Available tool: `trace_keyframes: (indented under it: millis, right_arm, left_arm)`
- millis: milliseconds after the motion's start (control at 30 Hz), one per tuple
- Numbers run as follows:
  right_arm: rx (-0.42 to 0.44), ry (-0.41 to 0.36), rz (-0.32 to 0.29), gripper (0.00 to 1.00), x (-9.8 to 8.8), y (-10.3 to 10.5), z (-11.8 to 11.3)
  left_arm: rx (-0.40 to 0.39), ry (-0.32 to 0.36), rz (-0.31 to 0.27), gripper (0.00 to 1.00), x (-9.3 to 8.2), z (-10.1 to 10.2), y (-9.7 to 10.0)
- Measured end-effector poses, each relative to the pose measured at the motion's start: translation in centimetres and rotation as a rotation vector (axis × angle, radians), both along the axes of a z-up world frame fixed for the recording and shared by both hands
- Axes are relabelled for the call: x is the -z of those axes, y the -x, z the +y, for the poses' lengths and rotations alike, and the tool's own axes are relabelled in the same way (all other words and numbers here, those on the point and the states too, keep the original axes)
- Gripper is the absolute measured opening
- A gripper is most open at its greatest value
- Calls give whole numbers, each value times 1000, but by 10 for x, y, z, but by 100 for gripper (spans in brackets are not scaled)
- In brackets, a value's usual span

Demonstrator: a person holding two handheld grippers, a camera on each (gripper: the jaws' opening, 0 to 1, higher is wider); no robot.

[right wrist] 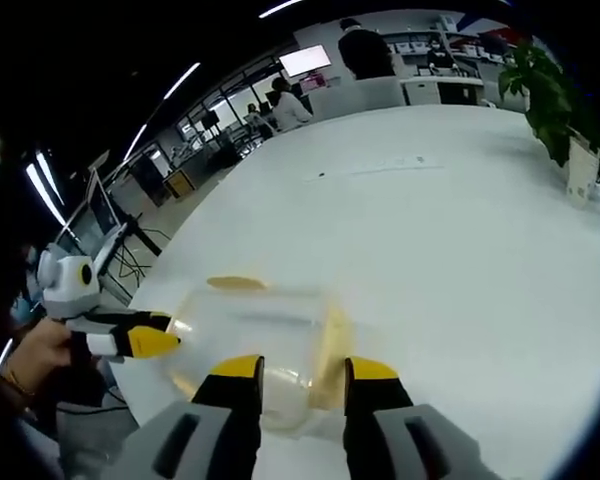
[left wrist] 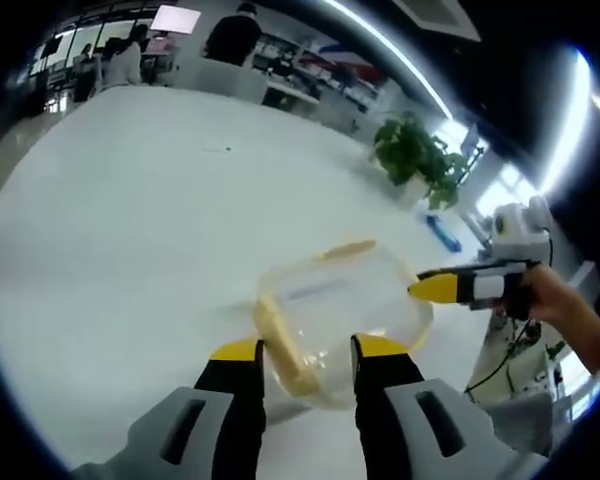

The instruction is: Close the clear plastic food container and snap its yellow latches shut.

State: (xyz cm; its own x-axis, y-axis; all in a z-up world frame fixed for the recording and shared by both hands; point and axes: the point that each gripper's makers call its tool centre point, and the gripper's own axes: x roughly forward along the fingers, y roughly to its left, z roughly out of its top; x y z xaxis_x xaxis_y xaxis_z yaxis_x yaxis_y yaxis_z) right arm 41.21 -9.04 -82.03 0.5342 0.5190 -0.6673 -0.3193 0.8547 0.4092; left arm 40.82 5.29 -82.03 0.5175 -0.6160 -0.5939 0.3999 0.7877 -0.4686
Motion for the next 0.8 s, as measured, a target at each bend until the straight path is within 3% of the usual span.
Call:
trace_keyframes:
  millis: [800]
  right_arm:
    - [-35, 3, 71, 27, 2, -1, 0]
  left_arm:
    - [12, -13, -19, 29, 0, -3, -5]
